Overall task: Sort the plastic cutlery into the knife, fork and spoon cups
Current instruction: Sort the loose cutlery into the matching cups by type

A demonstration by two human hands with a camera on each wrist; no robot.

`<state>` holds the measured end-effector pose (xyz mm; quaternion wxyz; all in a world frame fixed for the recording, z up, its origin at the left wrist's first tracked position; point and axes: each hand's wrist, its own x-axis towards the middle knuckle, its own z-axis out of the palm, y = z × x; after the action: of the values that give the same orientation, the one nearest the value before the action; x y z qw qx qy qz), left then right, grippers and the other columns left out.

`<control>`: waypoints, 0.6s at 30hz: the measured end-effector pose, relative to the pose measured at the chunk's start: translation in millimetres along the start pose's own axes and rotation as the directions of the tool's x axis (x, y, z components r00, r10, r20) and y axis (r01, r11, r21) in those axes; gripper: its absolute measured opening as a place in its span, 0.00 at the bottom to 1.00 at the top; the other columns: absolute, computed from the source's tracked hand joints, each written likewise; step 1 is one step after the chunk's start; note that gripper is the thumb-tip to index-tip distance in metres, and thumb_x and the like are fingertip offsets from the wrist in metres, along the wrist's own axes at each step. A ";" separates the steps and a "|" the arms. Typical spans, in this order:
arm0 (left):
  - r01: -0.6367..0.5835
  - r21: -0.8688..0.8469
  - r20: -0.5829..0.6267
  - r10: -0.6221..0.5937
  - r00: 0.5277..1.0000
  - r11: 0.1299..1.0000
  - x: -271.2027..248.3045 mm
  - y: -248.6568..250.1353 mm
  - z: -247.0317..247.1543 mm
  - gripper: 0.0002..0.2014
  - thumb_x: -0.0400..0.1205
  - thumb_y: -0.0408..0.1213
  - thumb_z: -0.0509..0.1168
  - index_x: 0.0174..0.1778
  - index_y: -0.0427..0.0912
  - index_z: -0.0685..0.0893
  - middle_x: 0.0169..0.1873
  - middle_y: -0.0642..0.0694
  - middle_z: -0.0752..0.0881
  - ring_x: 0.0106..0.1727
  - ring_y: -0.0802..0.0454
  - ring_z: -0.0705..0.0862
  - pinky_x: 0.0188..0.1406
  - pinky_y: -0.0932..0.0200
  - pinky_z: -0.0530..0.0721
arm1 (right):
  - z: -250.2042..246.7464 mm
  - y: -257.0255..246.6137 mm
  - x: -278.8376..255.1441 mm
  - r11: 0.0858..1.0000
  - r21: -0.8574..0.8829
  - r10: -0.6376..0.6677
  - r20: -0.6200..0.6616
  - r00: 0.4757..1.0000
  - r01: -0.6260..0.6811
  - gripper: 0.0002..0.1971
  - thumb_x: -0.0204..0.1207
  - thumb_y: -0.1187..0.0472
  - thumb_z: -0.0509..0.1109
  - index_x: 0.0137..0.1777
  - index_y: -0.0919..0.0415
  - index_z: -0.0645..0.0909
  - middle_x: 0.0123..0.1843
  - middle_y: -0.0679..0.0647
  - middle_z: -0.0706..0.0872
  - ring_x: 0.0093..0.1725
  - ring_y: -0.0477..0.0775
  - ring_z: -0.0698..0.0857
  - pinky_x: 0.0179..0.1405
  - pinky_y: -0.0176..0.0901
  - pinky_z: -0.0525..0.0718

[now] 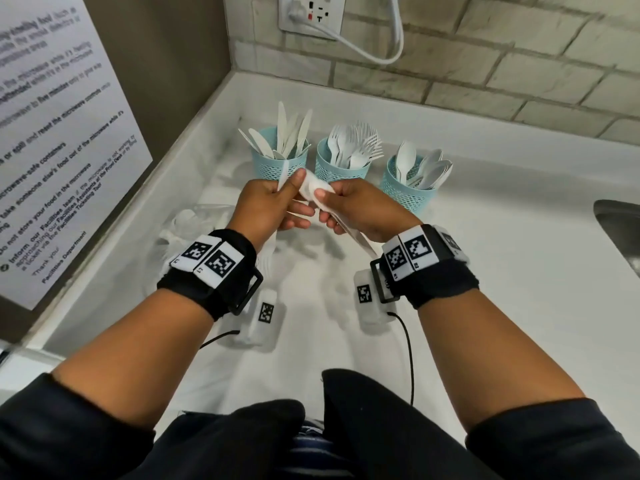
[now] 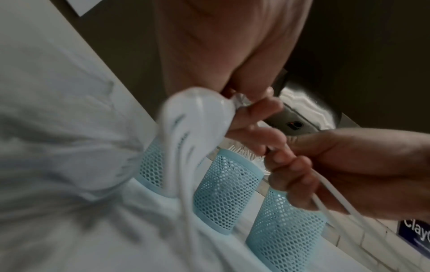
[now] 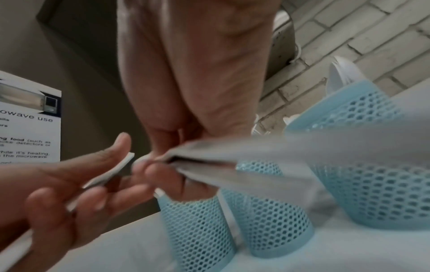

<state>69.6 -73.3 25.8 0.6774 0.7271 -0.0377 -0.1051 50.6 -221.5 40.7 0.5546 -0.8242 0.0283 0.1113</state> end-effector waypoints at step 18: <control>0.124 -0.105 0.329 -0.083 0.941 0.987 -9.6 -9.0 18.7 0.09 0.85 0.39 0.59 0.48 0.39 0.83 0.35 0.43 0.89 0.35 0.50 0.89 0.40 0.57 0.89 | 20.8 -5.6 6.0 0.801 0.549 0.042 -0.450 0.892 0.239 0.13 0.88 0.57 0.49 0.63 0.63 0.70 0.40 0.55 0.86 0.35 0.43 0.85 0.27 0.34 0.84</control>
<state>55.6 -89.0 16.7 0.6993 0.6576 -0.1035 -0.2605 54.2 -199.8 37.0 0.7671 -0.6136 0.1420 -0.1222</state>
